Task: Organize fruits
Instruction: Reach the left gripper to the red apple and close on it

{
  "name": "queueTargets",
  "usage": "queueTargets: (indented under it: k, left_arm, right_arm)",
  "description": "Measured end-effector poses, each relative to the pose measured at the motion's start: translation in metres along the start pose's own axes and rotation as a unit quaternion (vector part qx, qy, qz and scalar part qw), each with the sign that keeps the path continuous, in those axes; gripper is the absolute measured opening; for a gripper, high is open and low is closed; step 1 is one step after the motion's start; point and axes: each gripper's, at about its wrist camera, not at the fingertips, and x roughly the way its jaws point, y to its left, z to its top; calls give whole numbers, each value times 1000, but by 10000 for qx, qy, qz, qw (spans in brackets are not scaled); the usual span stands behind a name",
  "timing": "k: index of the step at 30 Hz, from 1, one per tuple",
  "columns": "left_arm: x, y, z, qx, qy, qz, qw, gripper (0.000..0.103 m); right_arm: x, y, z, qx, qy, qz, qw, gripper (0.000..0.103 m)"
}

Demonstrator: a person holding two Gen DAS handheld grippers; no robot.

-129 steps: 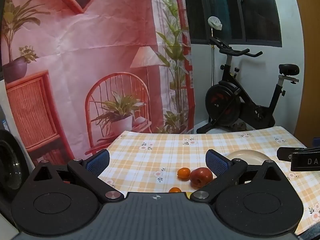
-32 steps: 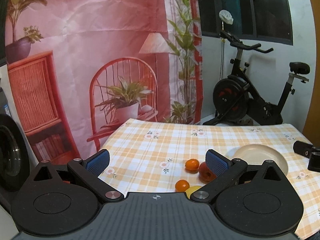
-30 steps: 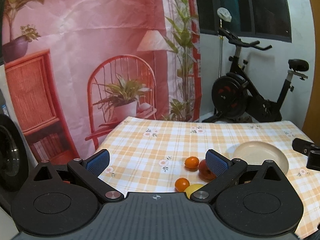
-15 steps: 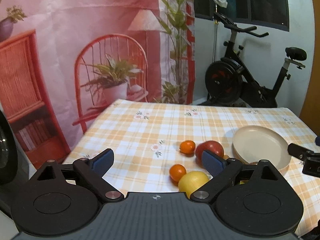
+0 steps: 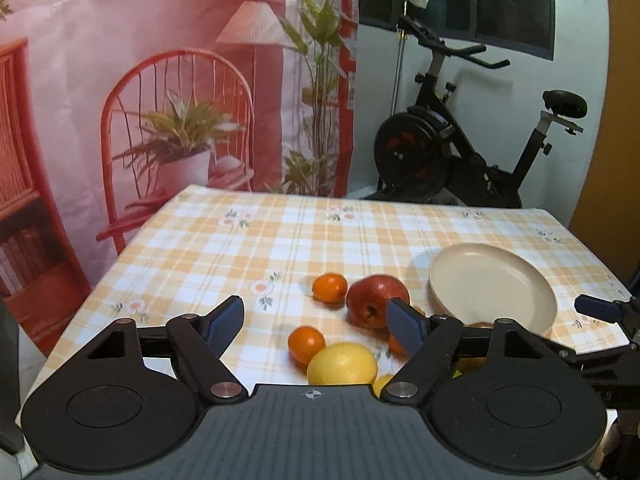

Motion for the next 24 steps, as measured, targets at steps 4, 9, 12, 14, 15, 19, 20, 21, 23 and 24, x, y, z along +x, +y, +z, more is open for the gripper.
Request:
queueTargets:
  k: [4,9,12,14,15,19,20,21,23,24]
  left_arm:
    - [7,-5,2,-26,-69,-9,10000,81]
    - [16,-6,4,-109,-41,-45,9999,81]
    - [19,-8,4,-184,23,-185,9997,80]
    - [22,-10,4,-235,73,-372,9990,78]
    - [24,-11,4,-258,127,-451,9986,76]
    - [30,-15,3,-310,201,-566,9977,76]
    - [32,-17,3,-300,216,-588,9976,76]
    - [33,-19,3,-283,239,-599,9975,76]
    - [37,-22,2,-240,312,-567,9976,76]
    - [39,-23,2,-227,344,-563,9976,76]
  right_arm:
    - [8,1,-4,-254,89,-73,9996,102]
    - [13,-2,-8,-345,125,-55,9993,101]
    - [16,-5,-9,-418,165,-75,9990,101]
    - [18,-7,-11,-363,239,40,9990,101]
    - [19,-8,-11,-355,272,105,9989,101]
    - [20,-9,-12,-308,310,299,9986,101]
    - [20,-10,-12,-286,308,318,9986,101]
    - [20,-11,-12,-258,316,336,9986,101]
    - [22,-13,-12,-175,355,395,9984,101]
    - [22,-14,-13,-131,361,423,9984,101]
